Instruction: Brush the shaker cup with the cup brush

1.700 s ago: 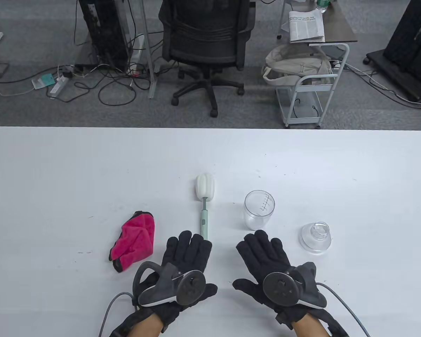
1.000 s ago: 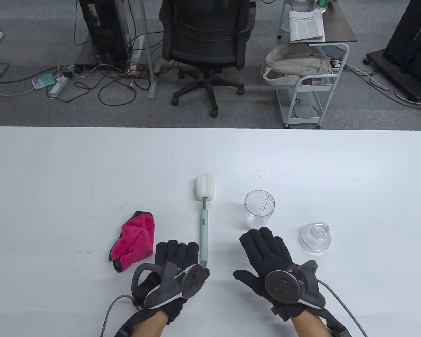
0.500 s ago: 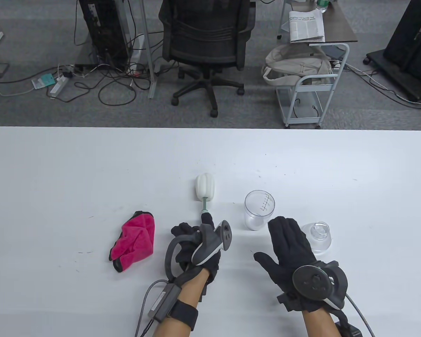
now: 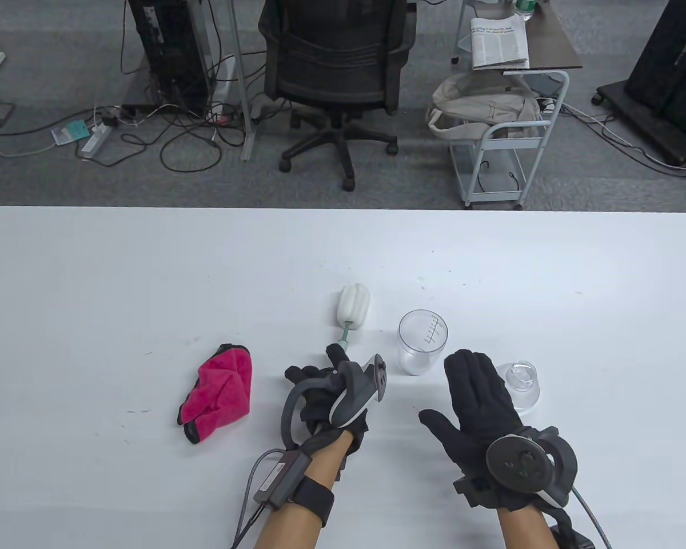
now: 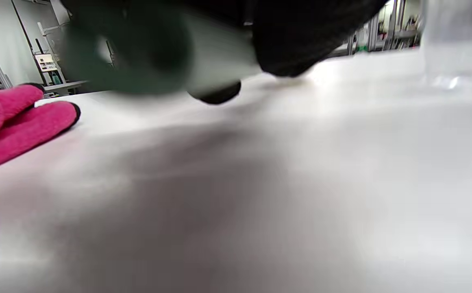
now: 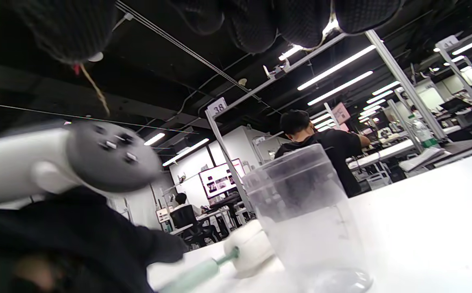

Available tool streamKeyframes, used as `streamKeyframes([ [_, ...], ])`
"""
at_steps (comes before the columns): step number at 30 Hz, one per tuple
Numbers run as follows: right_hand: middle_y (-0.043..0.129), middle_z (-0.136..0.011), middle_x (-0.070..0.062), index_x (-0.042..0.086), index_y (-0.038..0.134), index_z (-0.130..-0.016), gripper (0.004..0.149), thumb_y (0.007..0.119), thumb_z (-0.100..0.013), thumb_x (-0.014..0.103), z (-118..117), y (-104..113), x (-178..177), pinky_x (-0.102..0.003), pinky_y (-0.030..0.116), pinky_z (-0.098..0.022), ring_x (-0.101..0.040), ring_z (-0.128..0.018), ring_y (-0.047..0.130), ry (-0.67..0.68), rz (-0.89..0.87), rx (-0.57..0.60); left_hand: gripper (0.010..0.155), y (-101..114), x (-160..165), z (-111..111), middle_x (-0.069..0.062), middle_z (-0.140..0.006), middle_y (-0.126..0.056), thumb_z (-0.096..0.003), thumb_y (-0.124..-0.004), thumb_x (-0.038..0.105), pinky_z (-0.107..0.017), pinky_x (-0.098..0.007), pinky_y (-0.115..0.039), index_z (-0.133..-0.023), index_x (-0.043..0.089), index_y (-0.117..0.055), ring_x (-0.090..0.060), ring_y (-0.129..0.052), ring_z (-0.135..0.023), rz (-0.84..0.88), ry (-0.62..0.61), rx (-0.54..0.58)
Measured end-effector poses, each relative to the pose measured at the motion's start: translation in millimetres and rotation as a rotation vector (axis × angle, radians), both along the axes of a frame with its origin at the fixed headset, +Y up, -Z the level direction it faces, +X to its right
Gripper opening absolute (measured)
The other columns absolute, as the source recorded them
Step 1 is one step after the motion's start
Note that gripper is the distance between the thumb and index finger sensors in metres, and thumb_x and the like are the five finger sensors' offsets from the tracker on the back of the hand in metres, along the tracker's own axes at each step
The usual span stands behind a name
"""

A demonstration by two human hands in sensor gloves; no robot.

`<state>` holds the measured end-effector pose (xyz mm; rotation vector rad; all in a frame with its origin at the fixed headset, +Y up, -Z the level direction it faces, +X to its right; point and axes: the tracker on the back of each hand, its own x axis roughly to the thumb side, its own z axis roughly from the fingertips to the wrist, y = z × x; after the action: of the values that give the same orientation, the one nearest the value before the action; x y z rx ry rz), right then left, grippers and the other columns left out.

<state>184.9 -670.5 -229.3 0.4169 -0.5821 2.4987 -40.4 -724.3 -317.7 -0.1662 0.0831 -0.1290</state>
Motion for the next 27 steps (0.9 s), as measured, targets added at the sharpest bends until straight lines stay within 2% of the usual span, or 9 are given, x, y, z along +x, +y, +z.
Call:
streamKeyframes([
  [3,0.044,-0.118,-0.019,0.013,0.039,-0.113,0.083,0.071,-0.053,0.060,-20.6,-4.8,12.3,-0.064,0.051,-0.074,-0.051,-0.106,0.049,-0.075,0.063,-0.125,0.070,31.2,-16.6,24.2,-0.017,-0.089,-0.079,-0.0586,-0.066,0.030,-0.070,-0.072,-0.052,-0.112,0.009,-0.025,-0.046,-0.074,-0.091,0.116,-0.077,0.081],
  [6,0.036,-0.120,-0.018,0.013,0.032,-0.113,0.090,0.073,-0.050,0.062,-38.1,-6.2,22.6,-0.065,0.043,-0.077,-0.050,-0.109,0.039,-0.181,0.267,-0.195,0.072,55.6,-39.4,53.5,-0.011,-0.081,-0.083,-0.0593,-0.066,0.037,-0.067,-0.068,-0.062,-0.111,0.008,-0.025,-0.038,-0.084,-0.080,0.221,-0.137,0.215],
  [7,0.035,-0.120,-0.017,0.014,0.031,-0.113,0.092,0.073,-0.049,0.065,-44.2,-5.0,25.2,-0.064,0.044,-0.077,-0.049,-0.110,0.038,-0.218,0.323,-0.193,0.073,62.5,-49.3,64.2,-0.009,-0.076,-0.085,-0.0598,-0.068,0.040,-0.065,-0.066,-0.066,-0.112,0.009,-0.028,-0.035,-0.089,-0.074,0.274,-0.170,0.257],
  [9,0.032,-0.121,-0.017,0.014,0.028,-0.114,0.098,0.073,-0.046,0.069,-53.6,-6.1,23.0,-0.066,0.042,-0.077,-0.048,-0.111,0.034,-0.193,0.257,-0.222,0.067,68.9,-65.6,79.2,-0.005,-0.064,-0.092,-0.0579,-0.075,0.045,-0.061,-0.063,-0.073,-0.110,0.012,-0.049,-0.030,-0.096,-0.063,0.359,-0.219,0.265],
  [12,0.024,-0.122,-0.017,0.015,0.022,-0.114,0.106,0.074,-0.042,0.073,-67.5,-10.9,10.4,-0.068,0.037,-0.078,-0.049,-0.113,0.027,-0.162,0.116,-0.309,0.059,65.3,-80.4,92.6,-0.005,-0.064,-0.093,-0.0576,-0.075,0.043,-0.061,-0.064,-0.073,-0.105,0.011,-0.059,-0.031,-0.097,-0.065,0.424,-0.274,0.233],
  [15,0.021,-0.121,-0.019,0.017,0.019,-0.114,0.109,0.074,-0.041,0.075,-80.7,-16.2,-3.0,-0.069,0.037,-0.077,-0.050,-0.112,0.027,-0.183,0.109,-0.346,0.058,53.1,-88.9,97.8,-0.010,-0.080,-0.092,-0.0583,-0.073,0.041,-0.062,-0.066,-0.072,-0.107,0.015,-0.056,-0.039,-0.097,-0.075,0.371,-0.291,0.236],
  [17,0.024,-0.121,-0.019,0.018,0.019,-0.114,0.109,0.074,-0.040,0.076,-85.2,-18.0,-11.6,-0.069,0.039,-0.077,-0.050,-0.112,0.030,-0.203,0.118,-0.336,0.058,46.3,-92.6,97.7,-0.010,-0.086,-0.091,-0.0581,-0.073,0.042,-0.061,-0.065,-0.074,-0.107,0.018,-0.054,-0.040,-0.097,-0.076,0.336,-0.302,0.213],
  [21,0.031,-0.121,-0.019,0.017,0.025,-0.114,0.105,0.075,-0.042,0.074,-93.4,-24.5,-21.0,-0.069,0.043,-0.076,-0.050,-0.111,0.038,-0.285,0.177,-0.334,0.059,43.6,-97.1,96.8,-0.011,-0.087,-0.092,-0.0580,-0.074,0.042,-0.060,-0.063,-0.077,-0.109,0.022,-0.052,-0.039,-0.099,-0.074,0.347,-0.329,0.176],
  [27,0.047,-0.118,-0.011,0.019,0.033,-0.113,0.090,0.077,-0.048,0.064,-100.3,-43.9,-19.0,-0.066,0.047,-0.076,-0.043,-0.111,0.047,-0.293,0.173,-0.345,0.059,44.3,-96.4,96.9,-0.010,-0.086,-0.093,-0.0578,-0.074,0.042,-0.060,-0.063,-0.076,-0.109,0.023,-0.052,-0.038,-0.100,-0.074,0.336,-0.351,0.161],
])
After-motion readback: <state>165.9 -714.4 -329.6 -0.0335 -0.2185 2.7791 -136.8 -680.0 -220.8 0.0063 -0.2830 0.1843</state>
